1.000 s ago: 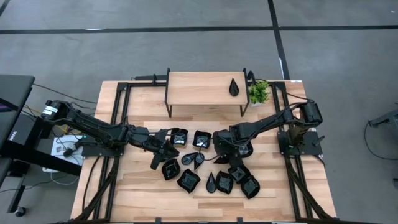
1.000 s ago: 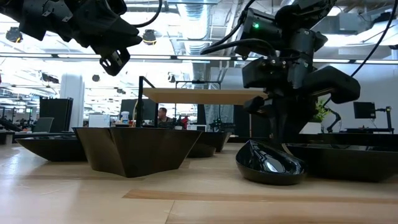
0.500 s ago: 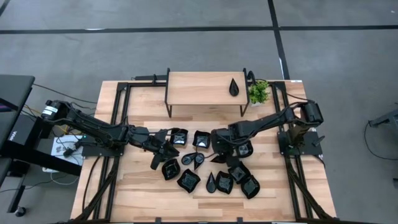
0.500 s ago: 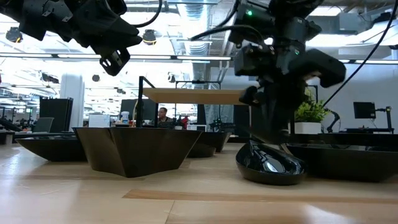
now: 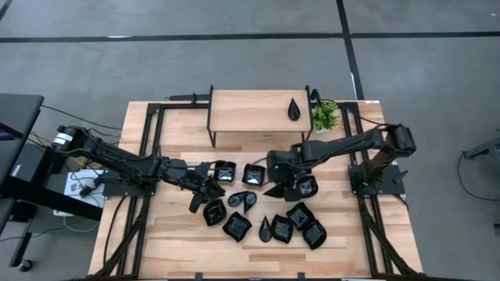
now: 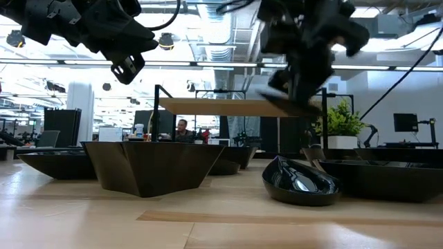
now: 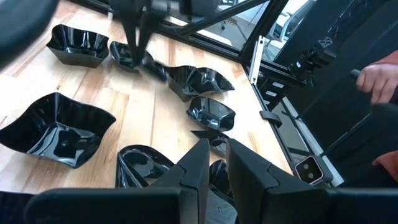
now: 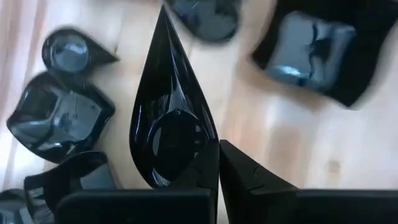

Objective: Pick & Place Mini shaped plates
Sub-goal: Stack the black drop shaped plate on top of the black drop shaped plate on the shelf

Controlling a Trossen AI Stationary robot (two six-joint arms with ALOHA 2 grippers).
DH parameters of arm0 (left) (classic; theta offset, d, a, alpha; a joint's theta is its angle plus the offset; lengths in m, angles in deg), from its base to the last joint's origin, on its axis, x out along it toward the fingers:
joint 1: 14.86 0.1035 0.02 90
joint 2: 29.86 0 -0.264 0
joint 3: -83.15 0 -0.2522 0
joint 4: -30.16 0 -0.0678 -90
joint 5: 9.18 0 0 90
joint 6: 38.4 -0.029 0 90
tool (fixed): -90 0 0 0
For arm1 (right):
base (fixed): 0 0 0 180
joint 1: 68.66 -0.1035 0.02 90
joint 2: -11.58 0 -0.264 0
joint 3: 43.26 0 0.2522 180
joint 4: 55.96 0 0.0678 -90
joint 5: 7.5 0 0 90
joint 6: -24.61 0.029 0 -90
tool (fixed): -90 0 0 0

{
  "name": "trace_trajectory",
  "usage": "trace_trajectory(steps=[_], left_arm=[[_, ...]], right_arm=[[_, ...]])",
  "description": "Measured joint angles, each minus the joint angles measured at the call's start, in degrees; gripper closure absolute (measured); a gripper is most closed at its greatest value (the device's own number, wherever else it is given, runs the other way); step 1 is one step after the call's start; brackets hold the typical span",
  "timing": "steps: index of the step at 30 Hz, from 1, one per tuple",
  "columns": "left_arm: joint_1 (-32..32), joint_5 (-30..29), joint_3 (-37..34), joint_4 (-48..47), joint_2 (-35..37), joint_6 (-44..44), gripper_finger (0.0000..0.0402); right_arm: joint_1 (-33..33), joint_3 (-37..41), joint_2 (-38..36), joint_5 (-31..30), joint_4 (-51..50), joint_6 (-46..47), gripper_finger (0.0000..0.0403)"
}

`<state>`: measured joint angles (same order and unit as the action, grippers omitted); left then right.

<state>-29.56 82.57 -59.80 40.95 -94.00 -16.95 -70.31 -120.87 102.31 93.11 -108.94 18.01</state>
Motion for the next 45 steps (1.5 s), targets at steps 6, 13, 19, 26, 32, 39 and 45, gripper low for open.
trace_trajectory(steps=[6,13,19,26,32,39,45], left_arm=[[0.0,0.0,0.0,0.0,0.0,-0.2,0.0346],[0.0,0.0,0.0,0.0,0.0,-0.2,0.0346],[0.0,0.0,0.0,0.3,0.0,-0.2,0.0346],[0.0,0.0,0.0,0.3,0.0,-0.2,0.0346],[0.2,0.0,0.0,0.4,0.0,-1.5,0.0346],[0.2,0.0,0.0,0.4,0.0,-5.0,0.0346],[0.2,0.0,0.0,0.4,0.0,-5.1,0.0346]], right_arm=[[3.5,-0.1,-8.5,-0.1,-0.3,4.4,0.0403],[8.5,-0.1,-17.5,-6.7,0.5,14.7,0.0403],[14.1,-0.1,-23.5,-13.7,0.7,24.8,0.0403],[21.6,-0.1,-27.2,-22.4,0.8,33.7,0.0403],[29.0,-0.1,-24.5,-22.7,0.0,39.3,0.0403],[35.3,0.0,-17.9,-19.9,-0.9,48.5,0.0403],[37.2,0.0,-16.2,-19.6,-1.4,50.6,0.0403]])
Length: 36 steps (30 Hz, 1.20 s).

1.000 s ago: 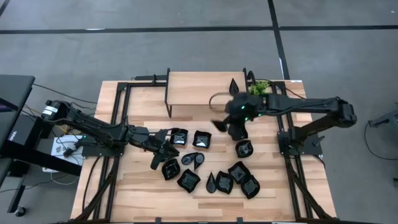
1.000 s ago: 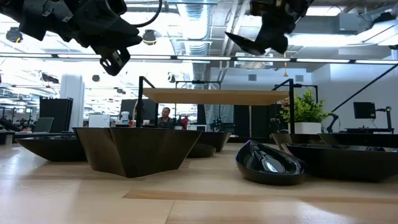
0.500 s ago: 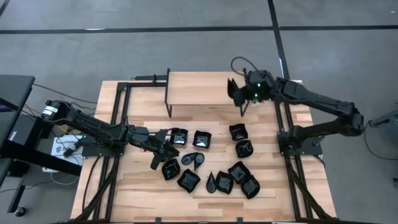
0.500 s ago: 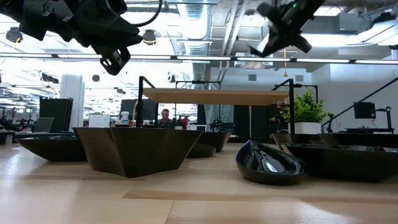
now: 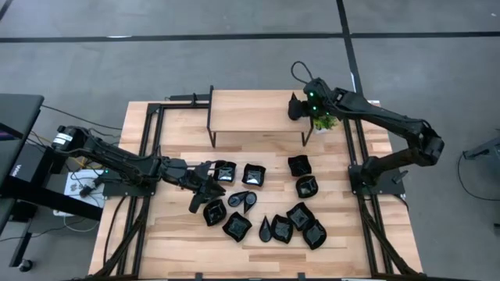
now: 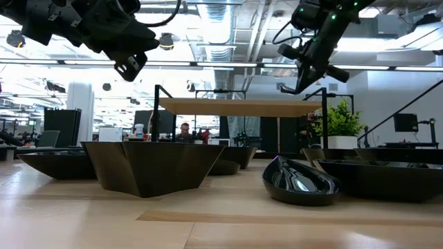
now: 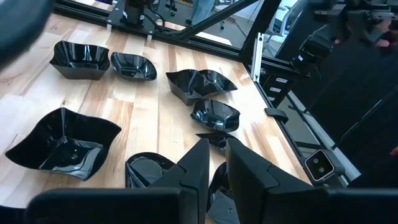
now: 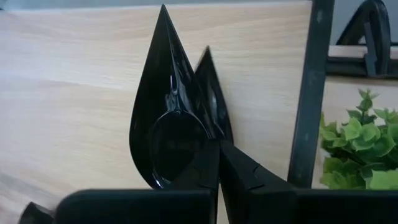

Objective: Pick & Place Mini shaped plates
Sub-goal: Stack the black drop shaped plate on top of the black drop shaped plate on the shelf

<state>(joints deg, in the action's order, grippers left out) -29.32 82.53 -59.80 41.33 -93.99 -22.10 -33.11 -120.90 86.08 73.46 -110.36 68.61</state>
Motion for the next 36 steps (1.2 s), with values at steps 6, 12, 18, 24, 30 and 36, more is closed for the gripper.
trace_trajectory(steps=[6,12,18,24,30,36], left_arm=[[0.0,0.0,0.0,0.0,0.0,0.0,0.0346],[0.0,0.0,0.0,0.0,0.0,0.2,0.0346],[0.0,0.0,0.0,0.0,0.0,0.4,0.0346],[0.0,0.0,0.0,0.0,0.0,0.4,0.0346],[0.0,0.0,0.0,0.0,0.0,0.4,0.0346],[0.0,0.0,0.0,0.0,0.0,0.4,0.0346]], right_arm=[[0.3,0.0,0.8,-0.3,-1.0,1.2,0.0403],[0.1,0.0,3.3,-0.3,-1.0,1.2,0.0403],[0.1,0.0,4.3,-0.9,-0.9,1.1,0.0403],[0.2,0.0,3.5,-1.4,-1.1,0.5,0.0396],[0.2,0.0,3.4,-1.5,-0.9,-0.6,0.0362],[0.1,0.0,3.2,-1.5,-0.7,-1.7,0.0338]])
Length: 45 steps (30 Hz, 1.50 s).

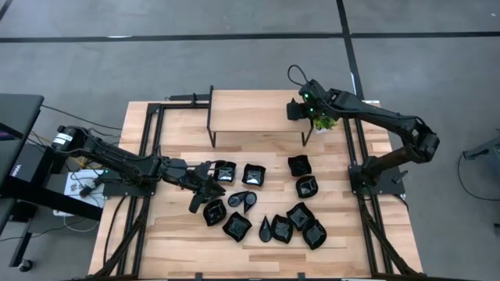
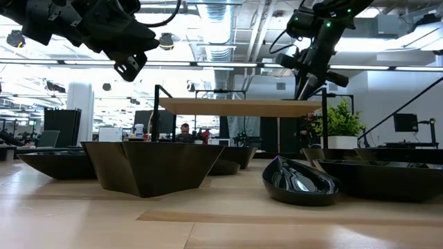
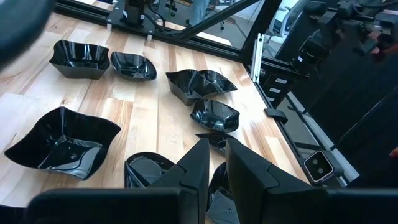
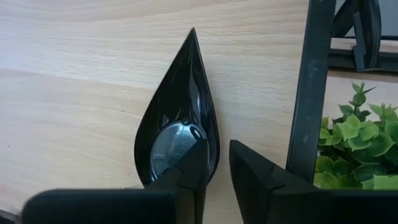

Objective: Pick & Place Mini shaped plates
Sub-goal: Stack the black drop shaped plate on top of the black drop shaped plate on the shelf

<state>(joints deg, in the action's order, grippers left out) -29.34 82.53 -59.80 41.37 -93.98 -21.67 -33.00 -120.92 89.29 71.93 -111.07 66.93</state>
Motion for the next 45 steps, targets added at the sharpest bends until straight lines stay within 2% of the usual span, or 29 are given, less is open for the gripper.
trace_trajectory(steps=[6,11,18,23,27,32,34,41,45], left_arm=[[0.0,0.0,0.0,0.0,0.0,0.2,0.0346],[0.0,0.0,0.0,0.0,0.0,0.2,0.0346],[0.0,-3.8,0.0,-2.5,0.0,-1.2,0.0337],[0.4,-5.1,0.0,-3.1,0.0,-2.8,0.0327],[1.1,-5.1,0.0,-3.1,0.0,-3.0,0.0325],[1.1,-5.1,0.0,-3.1,0.0,-3.0,0.0325],[1.1,-5.1,0.0,-3.1,0.0,-3.0,0.0325],[1.2,-4.6,0.0,-3.1,0.0,-3.0,0.0325],[1.1,-1.7,0.0,-3.1,0.0,-4.5,0.0325]], right_arm=[[-1.4,-1.1,-3.4,-0.5,0.9,-2.7,0.0336],[-6.5,-4.1,-9.3,-4.5,2.3,-7.2,0.0336],[-19.2,-4.3,-17.5,-3.2,3.9,-20.2,0.0336],[-31.2,-4.3,-18.4,1.5,1.1,-21.7,0.0336],[-40.6,-4.3,-14.0,0.7,1.0,-18.8,0.0336],[-48.1,-4.3,-4.8,-1.4,1.1,-15.6,0.0336],[-50.3,-4.3,-1.0,-3.2,1.9,-13.2,0.0336],[-55.8,-4.3,11.6,-2.7,9.9,-5.7,0.0336],[-56.9,-4.2,16.6,0.7,12.8,2.2,0.0336]])
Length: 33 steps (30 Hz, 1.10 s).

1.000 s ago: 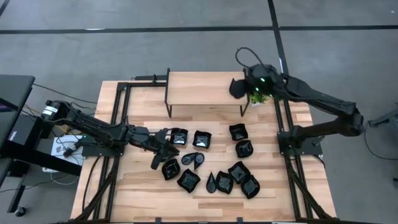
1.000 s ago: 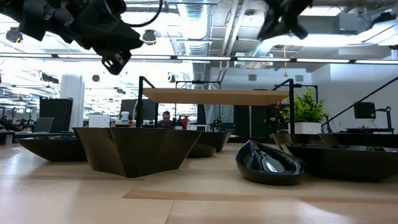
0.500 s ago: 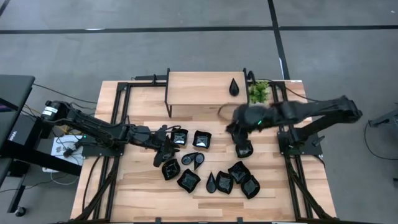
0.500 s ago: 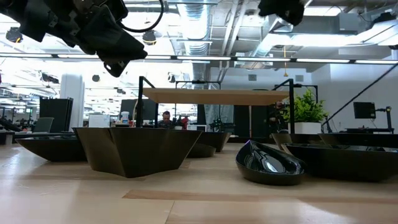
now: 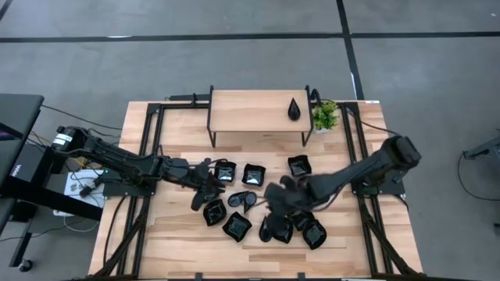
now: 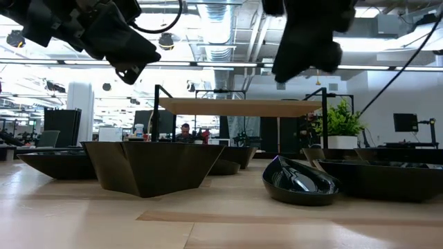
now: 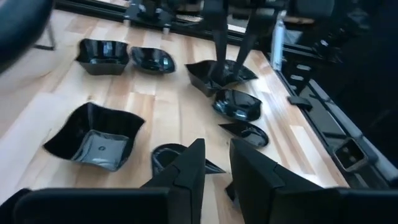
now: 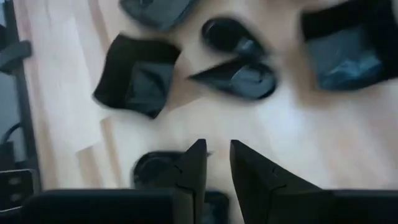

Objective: Pick & Place Mini shaped plates
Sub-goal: Stack the black drop shaped plate on top of the black drop shaped plate on the shelf

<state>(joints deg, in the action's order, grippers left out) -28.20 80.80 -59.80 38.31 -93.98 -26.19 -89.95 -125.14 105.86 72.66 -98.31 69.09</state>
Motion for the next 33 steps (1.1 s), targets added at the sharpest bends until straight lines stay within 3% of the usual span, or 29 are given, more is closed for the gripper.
trace_trajectory(steps=[10,23,33], left_arm=[[0.0,4.6,0.0,0.0,0.0,-2.8,0.0325],[0.0,4.8,0.0,0.1,0.0,-3.0,0.0325],[0.6,4.8,0.0,0.2,0.0,-2.6,0.0325]], right_arm=[[-2.6,0.0,8.2,5.8,6.7,8.8,0.0336],[-2.0,0.0,10.0,8.3,5.6,7.4,0.0333],[-0.9,0.0,10.8,10.3,4.9,4.9,0.025]])
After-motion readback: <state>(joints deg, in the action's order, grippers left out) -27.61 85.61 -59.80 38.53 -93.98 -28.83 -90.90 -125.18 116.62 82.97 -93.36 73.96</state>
